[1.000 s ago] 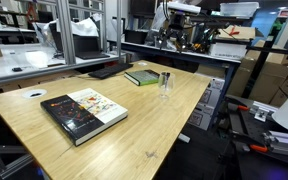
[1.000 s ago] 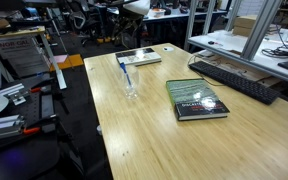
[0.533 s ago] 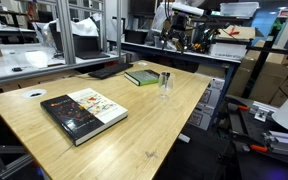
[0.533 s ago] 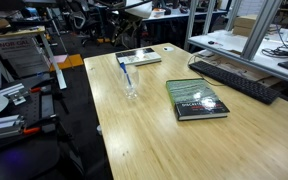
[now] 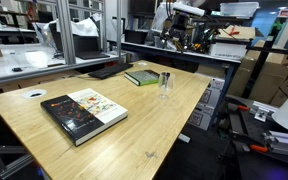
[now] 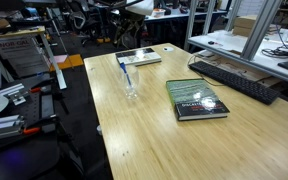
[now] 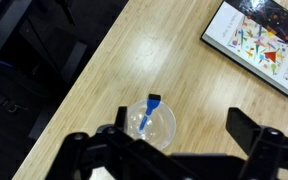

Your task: Remove the marker from the glass and put it on top of the book

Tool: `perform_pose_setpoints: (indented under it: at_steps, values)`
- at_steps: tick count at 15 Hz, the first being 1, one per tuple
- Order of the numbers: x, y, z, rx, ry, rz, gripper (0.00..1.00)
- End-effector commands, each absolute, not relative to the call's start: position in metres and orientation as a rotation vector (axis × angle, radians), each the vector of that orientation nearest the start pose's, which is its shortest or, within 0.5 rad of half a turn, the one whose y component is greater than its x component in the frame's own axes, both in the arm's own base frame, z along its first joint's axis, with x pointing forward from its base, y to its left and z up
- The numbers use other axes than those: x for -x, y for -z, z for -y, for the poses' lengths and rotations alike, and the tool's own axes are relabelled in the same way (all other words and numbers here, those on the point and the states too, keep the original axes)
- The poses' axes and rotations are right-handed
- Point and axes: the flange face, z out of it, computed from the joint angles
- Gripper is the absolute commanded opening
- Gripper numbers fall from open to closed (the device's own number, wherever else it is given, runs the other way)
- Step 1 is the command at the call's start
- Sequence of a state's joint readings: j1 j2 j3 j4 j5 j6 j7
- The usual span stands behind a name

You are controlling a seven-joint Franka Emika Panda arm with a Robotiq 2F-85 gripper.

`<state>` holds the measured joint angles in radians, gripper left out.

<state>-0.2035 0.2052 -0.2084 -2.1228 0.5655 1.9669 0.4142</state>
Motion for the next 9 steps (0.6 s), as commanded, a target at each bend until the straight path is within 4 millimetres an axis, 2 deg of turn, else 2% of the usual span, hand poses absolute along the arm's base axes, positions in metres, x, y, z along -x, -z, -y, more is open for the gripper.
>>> perform_pose_setpoints:
  at_steps: [1, 6, 9]
  values:
    - [-0.489, -0.29, 0.184, 2.262, -0.371, -1.434, 1.0]
    - [-0.478, -0.265, 0.181, 2.304, -0.33, -1.38, 1.0]
    - [-0.479, -0.253, 0.18, 2.313, -0.353, -1.348, 1.0]
